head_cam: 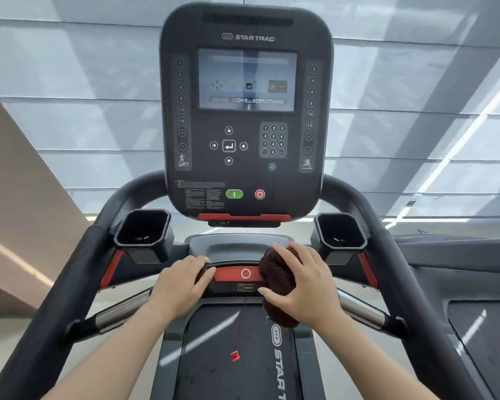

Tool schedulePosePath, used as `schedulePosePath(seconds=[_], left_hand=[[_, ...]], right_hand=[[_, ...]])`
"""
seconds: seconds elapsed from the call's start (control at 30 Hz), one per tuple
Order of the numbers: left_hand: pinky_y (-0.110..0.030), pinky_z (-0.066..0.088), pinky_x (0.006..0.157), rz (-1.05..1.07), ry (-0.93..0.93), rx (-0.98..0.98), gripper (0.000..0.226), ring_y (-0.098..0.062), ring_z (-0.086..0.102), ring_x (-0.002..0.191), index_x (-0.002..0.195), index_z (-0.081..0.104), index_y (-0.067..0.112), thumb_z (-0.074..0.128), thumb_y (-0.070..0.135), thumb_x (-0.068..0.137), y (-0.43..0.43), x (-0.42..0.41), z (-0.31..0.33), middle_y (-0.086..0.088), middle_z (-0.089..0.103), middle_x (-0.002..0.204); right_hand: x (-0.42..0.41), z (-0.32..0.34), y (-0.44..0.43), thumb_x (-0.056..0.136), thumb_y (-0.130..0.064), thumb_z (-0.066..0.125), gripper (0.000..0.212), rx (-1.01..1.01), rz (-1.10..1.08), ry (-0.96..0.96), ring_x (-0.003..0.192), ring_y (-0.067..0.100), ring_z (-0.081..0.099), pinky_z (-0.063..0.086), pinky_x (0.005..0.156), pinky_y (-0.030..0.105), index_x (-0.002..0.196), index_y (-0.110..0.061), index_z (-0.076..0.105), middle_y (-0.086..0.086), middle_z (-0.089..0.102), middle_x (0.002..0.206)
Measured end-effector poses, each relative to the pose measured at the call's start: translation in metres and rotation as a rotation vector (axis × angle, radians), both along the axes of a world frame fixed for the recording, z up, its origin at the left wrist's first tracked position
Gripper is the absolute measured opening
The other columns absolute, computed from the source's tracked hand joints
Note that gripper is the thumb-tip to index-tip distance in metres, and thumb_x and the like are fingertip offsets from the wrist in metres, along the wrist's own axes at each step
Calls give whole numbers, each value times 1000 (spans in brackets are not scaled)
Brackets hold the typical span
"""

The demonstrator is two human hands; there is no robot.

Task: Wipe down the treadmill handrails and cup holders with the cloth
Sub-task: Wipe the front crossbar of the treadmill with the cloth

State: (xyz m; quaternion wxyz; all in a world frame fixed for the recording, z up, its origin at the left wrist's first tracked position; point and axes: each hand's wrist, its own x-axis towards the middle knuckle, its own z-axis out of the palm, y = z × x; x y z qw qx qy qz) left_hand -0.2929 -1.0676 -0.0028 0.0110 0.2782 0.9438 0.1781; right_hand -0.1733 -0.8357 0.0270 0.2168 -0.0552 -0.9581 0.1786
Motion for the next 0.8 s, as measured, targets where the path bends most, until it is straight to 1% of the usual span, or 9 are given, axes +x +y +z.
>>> schedulePosePath(seconds=[0.03,0.1,0.2,0.37,0.5,0.6,0.67,0.73,0.8], left_hand=[[-36,45,75,19,1,23,34,-19,58,93,106,55,28,32,49,92,-1,2,-1,8,61,96],[-34,44,68,66,64,59,42,-21,60,85,102,58,26,28,51,89,3,6,-3,7,63,92],[-32,43,57,98,175,94,44,-22,62,70,93,63,22,29,49,86,7,11,-6,5,65,81],[-30,43,51,112,234,102,35,-22,61,62,89,63,22,36,43,85,6,10,-9,5,64,74],[-30,42,51,89,227,77,33,-23,61,64,89,61,24,34,43,86,4,7,-10,6,63,75],[-30,37,54,50,173,37,36,-21,62,72,95,58,26,29,47,88,2,4,-7,8,62,84],[-30,37,60,22,75,29,34,-18,61,86,103,54,29,28,48,92,1,-1,-4,10,60,95],[-33,42,74,-21,-57,58,31,-15,57,100,114,51,29,33,45,95,-6,-3,-2,9,58,106],[-32,42,87,-68,-94,99,34,-14,54,108,124,50,28,37,41,95,-21,-2,3,8,58,114]], right_hand=[[-1,-3,-3,65,-59,66,72,-36,16,44,110,22,55,48,93,39,129,-29,53,-1,58,122],[-7,-10,-19,68,-48,69,60,-52,9,119,104,24,59,51,88,40,122,-23,60,3,61,117],[-21,-13,-39,71,-43,66,48,-60,1,143,102,25,60,50,84,42,115,-24,62,2,63,114],[-14,-22,-18,70,-41,68,50,-22,80,206,102,23,60,50,89,37,116,-25,59,1,62,116],[-11,-28,-15,71,-42,68,48,-98,-102,247,100,19,58,48,89,34,115,-25,59,-3,62,113],[-22,-28,-38,71,-41,65,46,-46,-44,225,99,23,58,48,86,38,114,-26,59,-2,61,112],[-29,-25,-48,71,-40,65,46,-12,59,190,100,25,59,49,86,40,114,-26,60,-1,62,114],[-33,-21,-50,70,-40,65,47,0,120,163,101,24,59,49,87,40,115,-27,60,-1,62,115],[-33,-21,-48,70,-40,65,48,-2,136,160,102,23,58,49,89,38,116,-27,59,-2,61,115]])
